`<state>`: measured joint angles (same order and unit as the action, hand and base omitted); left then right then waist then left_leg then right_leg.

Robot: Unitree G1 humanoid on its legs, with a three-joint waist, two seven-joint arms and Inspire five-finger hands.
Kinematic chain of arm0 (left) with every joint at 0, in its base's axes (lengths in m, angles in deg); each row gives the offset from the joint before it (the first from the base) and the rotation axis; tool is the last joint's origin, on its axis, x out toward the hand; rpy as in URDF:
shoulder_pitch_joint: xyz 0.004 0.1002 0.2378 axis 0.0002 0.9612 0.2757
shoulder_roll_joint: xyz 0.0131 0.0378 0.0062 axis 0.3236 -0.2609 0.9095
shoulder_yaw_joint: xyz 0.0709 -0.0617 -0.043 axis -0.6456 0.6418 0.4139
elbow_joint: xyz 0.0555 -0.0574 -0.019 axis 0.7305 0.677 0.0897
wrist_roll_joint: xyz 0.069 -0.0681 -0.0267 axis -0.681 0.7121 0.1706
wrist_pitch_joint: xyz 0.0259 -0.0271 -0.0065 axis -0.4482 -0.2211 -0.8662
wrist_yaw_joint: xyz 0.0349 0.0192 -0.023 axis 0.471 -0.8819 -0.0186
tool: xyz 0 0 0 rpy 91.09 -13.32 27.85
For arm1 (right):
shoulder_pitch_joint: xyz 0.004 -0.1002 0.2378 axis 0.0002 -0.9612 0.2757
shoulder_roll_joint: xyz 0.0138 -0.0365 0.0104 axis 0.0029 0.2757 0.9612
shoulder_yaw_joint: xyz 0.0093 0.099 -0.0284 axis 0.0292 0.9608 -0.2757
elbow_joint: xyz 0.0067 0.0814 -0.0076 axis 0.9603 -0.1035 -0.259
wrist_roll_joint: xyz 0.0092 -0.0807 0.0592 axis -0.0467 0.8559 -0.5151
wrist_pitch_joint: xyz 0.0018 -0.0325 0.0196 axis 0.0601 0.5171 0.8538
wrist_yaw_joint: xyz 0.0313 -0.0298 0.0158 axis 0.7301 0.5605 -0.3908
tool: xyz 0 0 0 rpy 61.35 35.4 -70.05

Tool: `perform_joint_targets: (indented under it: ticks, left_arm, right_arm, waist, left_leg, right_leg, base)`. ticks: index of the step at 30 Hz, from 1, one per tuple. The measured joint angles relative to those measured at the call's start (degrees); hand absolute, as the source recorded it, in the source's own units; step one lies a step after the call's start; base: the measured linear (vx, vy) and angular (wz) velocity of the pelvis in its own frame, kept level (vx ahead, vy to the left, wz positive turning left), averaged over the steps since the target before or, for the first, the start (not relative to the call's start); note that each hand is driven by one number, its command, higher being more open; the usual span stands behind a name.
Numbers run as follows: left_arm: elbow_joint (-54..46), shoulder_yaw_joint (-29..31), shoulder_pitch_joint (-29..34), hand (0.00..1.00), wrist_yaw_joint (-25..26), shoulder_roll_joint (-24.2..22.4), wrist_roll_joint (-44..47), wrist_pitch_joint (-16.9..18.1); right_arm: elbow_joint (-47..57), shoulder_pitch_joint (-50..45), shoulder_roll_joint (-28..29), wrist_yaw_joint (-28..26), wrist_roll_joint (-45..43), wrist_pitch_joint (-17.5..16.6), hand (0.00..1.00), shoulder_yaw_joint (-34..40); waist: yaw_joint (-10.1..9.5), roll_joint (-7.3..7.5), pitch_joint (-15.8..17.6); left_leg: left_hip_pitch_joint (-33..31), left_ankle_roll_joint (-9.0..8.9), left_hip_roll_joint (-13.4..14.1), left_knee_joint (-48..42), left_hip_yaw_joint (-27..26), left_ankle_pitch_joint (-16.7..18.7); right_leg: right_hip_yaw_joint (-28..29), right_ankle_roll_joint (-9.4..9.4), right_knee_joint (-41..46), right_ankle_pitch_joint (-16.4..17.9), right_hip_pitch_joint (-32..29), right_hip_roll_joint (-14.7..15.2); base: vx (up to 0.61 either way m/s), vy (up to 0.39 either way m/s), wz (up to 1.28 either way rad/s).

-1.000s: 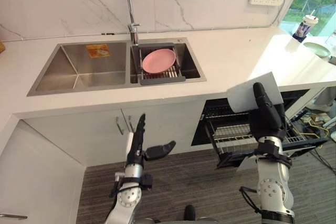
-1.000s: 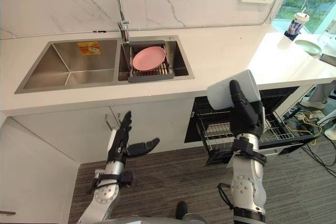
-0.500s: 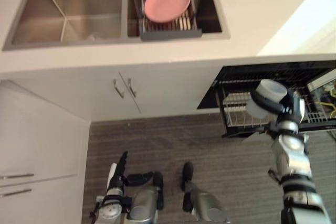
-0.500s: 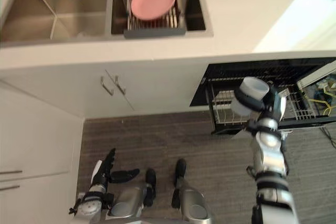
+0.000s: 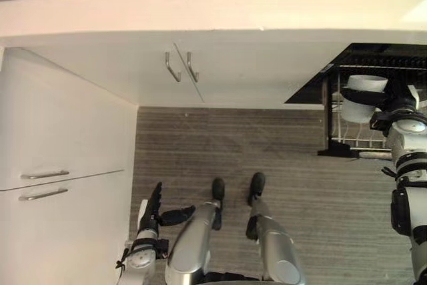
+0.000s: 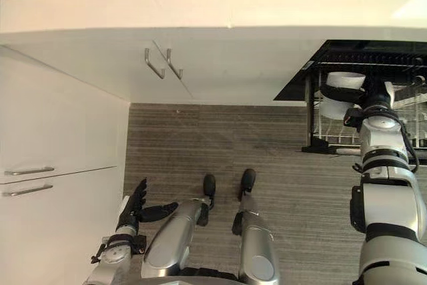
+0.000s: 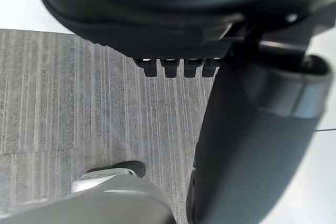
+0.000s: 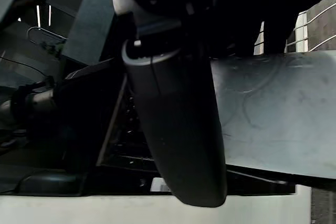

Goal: Walk over to the sink, pick up the cup, carry it to the dishwasher, place the cup inside the dishwasher, then close the dishwasher door

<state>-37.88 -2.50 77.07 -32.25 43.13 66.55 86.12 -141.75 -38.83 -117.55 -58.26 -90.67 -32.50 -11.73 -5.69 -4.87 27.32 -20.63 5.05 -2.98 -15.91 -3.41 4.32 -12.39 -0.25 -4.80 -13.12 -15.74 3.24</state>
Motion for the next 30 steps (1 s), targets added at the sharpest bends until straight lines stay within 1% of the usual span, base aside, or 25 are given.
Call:
perform_joint_targets:
  ticks: [2, 3, 6, 8, 13, 16, 17, 19, 22, 23, 26, 28, 29, 30]
  left_arm:
    - [0.5, -0.2, -0.4, 1.00, -0.1, -0.1, 0.6, 0.0]
    - [0.7, -0.7, -0.6, 1.00, -0.3, -0.1, 1.1, -0.1]
    - [0.5, -1.3, -0.7, 1.00, -0.5, -0.5, 1.6, -0.1]
    - [0.4, -1.9, -0.9, 1.00, -0.5, -0.7, 1.9, 0.0]
    - [0.6, -2.1, -1.1, 1.00, -1.3, -1.3, 2.2, 0.6]
    - [1.1, -2.0, -1.4, 1.00, -3.2, -2.1, 3.5, 0.9]
    - [1.6, -1.9, -1.7, 1.00, -4.3, -2.6, 4.3, 1.1]
    - [2.3, -1.9, -1.9, 1.00, -4.6, -3.0, 4.3, 1.2]
    - [4.6, 0.2, -2.4, 1.00, -5.2, -4.5, 4.3, 1.3]
    - [5.6, 0.6, -2.4, 1.00, -5.8, -4.5, 4.4, 1.3]
    - [7.7, 1.9, -2.6, 1.00, -7.4, -4.2, 4.3, 1.2]
    - [10.1, 3.2, -2.6, 1.00, -7.9, -4.2, 4.3, 0.6]
    - [11.2, 4.1, -2.5, 1.00, -8.4, -4.2, 4.3, 0.2]
    - [12.1, 4.7, -2.4, 1.00, -8.7, -4.3, 4.3, 0.2]
  right_arm:
    - [-0.9, 0.7, 0.0, 0.0, -0.1, 1.2, 0.00, 0.5]
    - [-1.7, 1.2, 0.0, 0.0, -0.1, 1.6, 1.00, 1.3]
    - [-2.2, 2.5, 0.0, -0.2, -0.1, 2.4, 1.00, 2.7]
    - [-2.2, 3.7, 0.0, -0.2, -0.2, 2.5, 1.00, 2.8]
    - [-1.5, 6.2, 0.0, -1.0, -1.4, 1.5, 1.00, 3.2]
    - [-0.1, 6.3, 0.0, -3.4, -3.1, 0.2, 1.00, 3.1]
    - [1.2, 6.3, 0.0, -5.2, -3.6, -0.6, 1.00, 3.1]
    - [3.0, 5.6, 0.3, -6.1, -3.9, -1.0, 1.00, 3.1]
    - [7.9, 0.1, 2.1, -8.6, -6.1, -1.1, 1.00, 3.1]
    - [11.1, -2.7, 3.4, -9.5, -6.6, -1.2, 1.00, 3.1]
    - [17.2, -9.9, 5.3, -10.3, -6.9, -1.1, 1.00, 3.9]
    - [18.0, -15.4, 7.4, -10.7, -6.9, -0.3, 1.00, 6.7]
    - [18.0, -18.9, 8.6, -11.4, -6.9, 0.8, 1.00, 8.1]
    - [17.8, -21.3, 9.7, -11.7, -6.9, 1.5, 1.00, 9.1]
  waist:
    - [0.02, -0.11, 0.1]
    - [0.03, -0.37, 0.2]
    - [0.12, -1.34, 0.4]
    - [0.12, -1.66, 0.4]
    - [0.30, -1.73, 0.4]
    - [0.25, -1.71, 0.4]
    - [0.28, -1.67, 0.4]
    - [0.47, -1.53, 0.3]
    - [1.38, -0.30, -0.4]
    - [2.14, 0.51, -0.8]
    - [3.48, 2.18, -2.2]
    - [3.70, 3.34, -4.3]
    - [3.70, 4.08, -5.6]
    - [3.71, 4.48, -6.5]
  left_leg:
    - [-0.6, -0.15, 0.0, 0.4, 0.2, -0.5]
    - [-0.6, -0.38, 0.0, 0.6, 0.4, -0.8]
    - [-0.6, -1.17, 0.1, 1.3, 1.1, -1.5]
    - [-0.6, -1.44, 0.2, 1.8, 1.3, -1.8]
    - [0.4, -1.52, 0.3, 2.1, 1.1, -2.0]
    - [2.3, -1.43, 0.2, 3.0, 1.0, -2.1]
    - [3.4, -1.42, 0.1, 3.9, 1.0, -2.4]
    - [4.2, -1.63, 0.1, 4.5, 1.1, -2.6]
    - [6.5, -1.97, 0.1, 6.7, 1.4, -3.1]
    - [7.3, -2.03, 0.1, 7.5, 1.4, -3.3]
    - [9.2, -2.06, 0.1, 8.6, 1.5, -3.5]
    - [11.2, -2.04, 0.0, 9.5, 1.6, -3.5]
    - [12.4, -2.03, -0.2, 10.0, 1.8, -3.5]
    - [13.5, -2.02, -0.2, 10.4, 2.1, -3.5]
  right_leg:
    - [-0.4, 0.17, 0.0, 0.1, -0.6, 0.0]
    - [-0.7, 0.42, 0.0, 0.3, -0.7, 0.0]
    - [-1.1, 0.92, 0.1, 0.5, -0.9, -0.2]
    - [-1.2, 1.10, 0.1, 0.5, -1.1, -0.3]
    - [-1.0, 1.17, 0.0, 0.5, -0.4, -0.4]
    - [-1.0, 1.13, 0.0, 0.8, 1.1, -0.3]
    - [-1.2, 1.15, 0.0, 1.0, 1.9, -0.2]
    - [-1.2, 0.99, 0.0, 1.2, 2.4, -0.2]
    - [-1.5, 0.65, 0.0, 1.6, 3.7, -0.3]
    - [-1.6, 0.55, 0.0, 1.7, 4.1, -0.3]
    - [-1.7, 0.20, 0.0, 2.0, 5.5, -0.3]
    - [-1.9, -0.36, 0.0, 2.5, 7.1, -0.3]
    - [-2.2, -0.25, 0.0, 3.4, 8.3, -0.1]
    - [-2.4, -0.23, 0.0, 4.0, 9.2, -0.1]
  base:
    - [-0.02, 0.037, 0.07]
    - [0.00, 0.005, 0.13]
    - [0.00, -0.012, 0.09]
    - [0.00, -0.009, 0.02]
    - [0.01, 0.024, -0.01]
    - [0.03, 0.056, 0.00]
    - [0.03, 0.047, 0.01]
    - [0.01, 0.022, 0.01]
    - [0.05, 0.022, 0.03]
    - [0.05, 0.031, -0.01]
    - [0.05, 0.046, 0.00]
    - [0.05, 0.070, 0.04]
    - [0.05, 0.057, 0.10]
    - [0.04, 0.040, 0.15]
